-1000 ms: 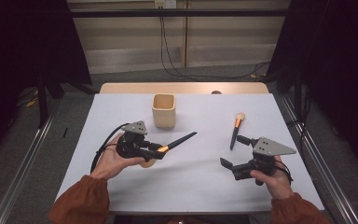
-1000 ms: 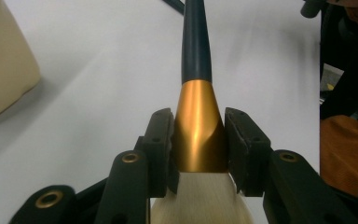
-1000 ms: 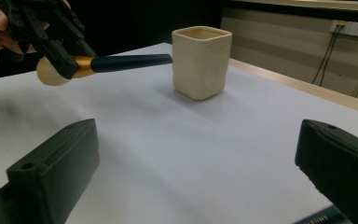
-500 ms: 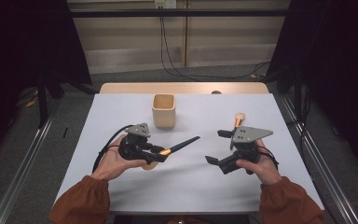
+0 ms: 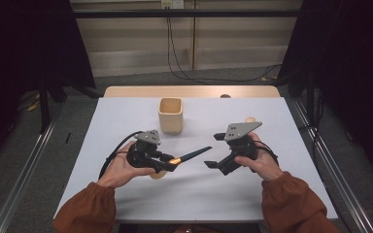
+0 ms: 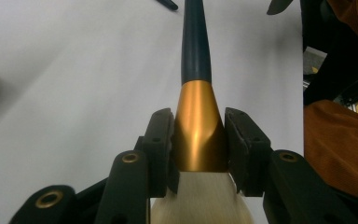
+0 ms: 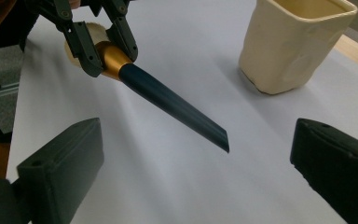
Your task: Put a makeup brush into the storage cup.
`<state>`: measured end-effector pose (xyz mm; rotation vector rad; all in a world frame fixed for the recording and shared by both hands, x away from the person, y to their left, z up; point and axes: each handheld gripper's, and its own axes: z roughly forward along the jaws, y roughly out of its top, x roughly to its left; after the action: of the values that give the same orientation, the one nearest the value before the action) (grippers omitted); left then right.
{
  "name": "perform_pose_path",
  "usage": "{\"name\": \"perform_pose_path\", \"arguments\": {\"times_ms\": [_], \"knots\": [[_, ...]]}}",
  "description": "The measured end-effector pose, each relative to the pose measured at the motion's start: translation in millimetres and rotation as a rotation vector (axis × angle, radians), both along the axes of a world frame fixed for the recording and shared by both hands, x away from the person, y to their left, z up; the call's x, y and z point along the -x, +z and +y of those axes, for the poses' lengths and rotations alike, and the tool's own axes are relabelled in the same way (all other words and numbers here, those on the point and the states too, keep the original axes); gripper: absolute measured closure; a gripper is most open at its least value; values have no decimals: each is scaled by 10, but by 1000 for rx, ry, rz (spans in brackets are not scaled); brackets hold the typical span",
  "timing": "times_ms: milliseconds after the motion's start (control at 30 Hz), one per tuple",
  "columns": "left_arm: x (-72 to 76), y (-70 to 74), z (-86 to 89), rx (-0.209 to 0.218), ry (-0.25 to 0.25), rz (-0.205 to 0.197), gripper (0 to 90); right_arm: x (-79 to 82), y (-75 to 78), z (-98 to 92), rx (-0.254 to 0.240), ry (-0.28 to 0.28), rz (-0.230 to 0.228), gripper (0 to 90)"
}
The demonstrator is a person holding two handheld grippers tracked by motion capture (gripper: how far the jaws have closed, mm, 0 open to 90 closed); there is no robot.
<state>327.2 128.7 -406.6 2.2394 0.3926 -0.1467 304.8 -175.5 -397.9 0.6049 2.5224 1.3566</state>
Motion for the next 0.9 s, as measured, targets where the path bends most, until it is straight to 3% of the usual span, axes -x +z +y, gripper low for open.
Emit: {"name": "perform_pose_path", "arguments": {"times_ms": [433,633,800,900], "knots": [[8,-17,-48,-22,-23,5,634,-165,88,276,168,178,89,72],[12,-31,-73,-28,-33,12,634,-221,97,423,251,272,99,64],[20,-37,-85,-40,-44,4,634,-260,74,561,329,306,124,44],[16,-44,-88,-44,-48,3,634,-274,45,637,391,335,145,99]]}}
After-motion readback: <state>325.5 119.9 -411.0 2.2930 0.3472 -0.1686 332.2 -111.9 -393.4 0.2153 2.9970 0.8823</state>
